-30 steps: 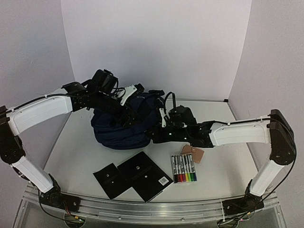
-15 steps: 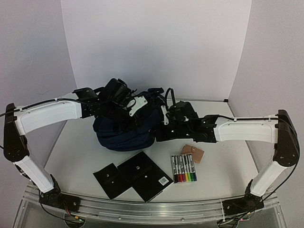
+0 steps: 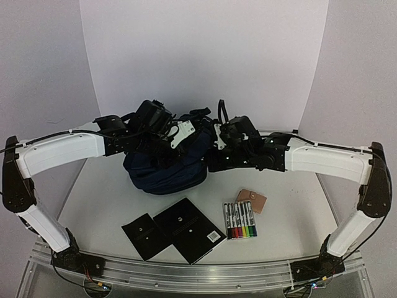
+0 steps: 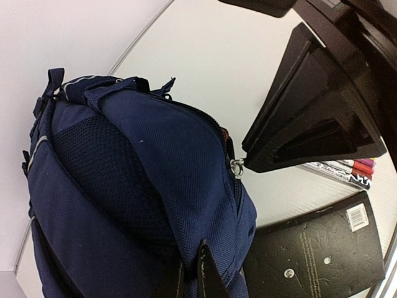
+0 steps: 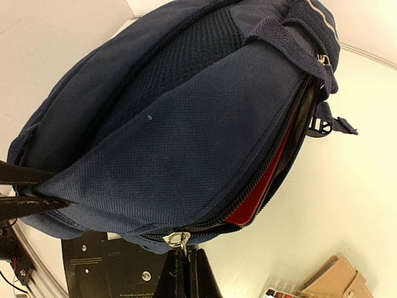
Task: Pack the student bag
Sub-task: Adjust the student bag at the center of the board.
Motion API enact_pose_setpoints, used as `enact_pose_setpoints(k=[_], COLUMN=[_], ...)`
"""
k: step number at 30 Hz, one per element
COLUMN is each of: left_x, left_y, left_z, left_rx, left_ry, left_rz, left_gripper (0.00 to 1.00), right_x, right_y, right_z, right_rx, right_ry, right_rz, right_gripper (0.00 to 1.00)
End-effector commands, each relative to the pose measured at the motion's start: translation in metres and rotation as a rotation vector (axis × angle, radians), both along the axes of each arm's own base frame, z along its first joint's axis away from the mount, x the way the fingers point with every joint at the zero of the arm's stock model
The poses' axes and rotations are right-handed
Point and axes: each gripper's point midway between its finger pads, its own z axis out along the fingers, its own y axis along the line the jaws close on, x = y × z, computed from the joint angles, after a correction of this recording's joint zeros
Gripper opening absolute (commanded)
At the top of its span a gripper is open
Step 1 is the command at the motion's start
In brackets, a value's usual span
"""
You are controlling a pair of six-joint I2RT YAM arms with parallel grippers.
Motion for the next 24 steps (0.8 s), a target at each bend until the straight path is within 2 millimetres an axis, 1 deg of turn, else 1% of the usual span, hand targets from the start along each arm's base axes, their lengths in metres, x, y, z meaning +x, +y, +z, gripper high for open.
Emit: enact_pose_setpoints(k=[1, 4, 6, 8, 10, 13, 15, 16, 18, 21, 22, 24], left_x=[0.015, 0.015, 0.017, 0.025, 0.033, 0.044, 0.046, 0.045, 0.045, 0.044, 0.043, 0.046], left_y=[0.061, 0.061, 0.061, 0.064, 0.068, 0.067, 0.058, 0.052, 0.037, 0.017, 0.012, 0.006], left_z=[0.028, 0.046, 0.064, 0.083, 0.097, 0.124, 0.146, 0.157, 0.182, 0.219, 0.229, 0.241], left_rx=[0.115, 0.051, -0.024, -0.098, -0.156, -0.266, -0.341, -0.371, -0.433, -0.530, -0.559, -0.610], left_ry=[-0.134, -0.135, -0.126, -0.110, -0.085, -0.054, -0.052, -0.061, -0.077, -0.088, -0.085, -0.078], left_rz=[0.162, 0.165, 0.174, 0.202, 0.223, 0.217, 0.166, 0.134, 0.066, -0.026, -0.055, -0.075], left_gripper=[0.00, 0.00, 0.00, 0.00, 0.00, 0.00, 0.00, 0.00, 0.00, 0.00, 0.00, 0.00], right_x=[0.045, 0.048, 0.051, 0.050, 0.044, 0.030, 0.021, 0.020, 0.025, 0.034, 0.036, 0.038], right_y=[-0.075, -0.077, -0.077, -0.071, -0.057, -0.028, -0.015, -0.013, -0.018, -0.030, -0.033, -0.035], right_z=[0.027, 0.016, 0.008, 0.009, 0.017, 0.047, 0.080, 0.094, 0.125, 0.170, 0.181, 0.199], right_rx=[-0.144, -0.175, -0.187, -0.165, -0.115, 0.034, 0.136, 0.160, 0.185, 0.196, 0.200, 0.218], right_ry=[-0.094, -0.079, -0.060, -0.045, -0.033, -0.034, -0.066, -0.088, -0.154, -0.270, -0.297, -0.332], right_rz=[-0.249, -0.248, -0.247, -0.227, -0.160, -0.007, 0.069, 0.082, 0.058, 0.000, -0.015, -0.027], right_gripper=[0.00, 0.00, 0.00, 0.00, 0.00, 0.00, 0.00, 0.00, 0.00, 0.00, 0.00, 0.00])
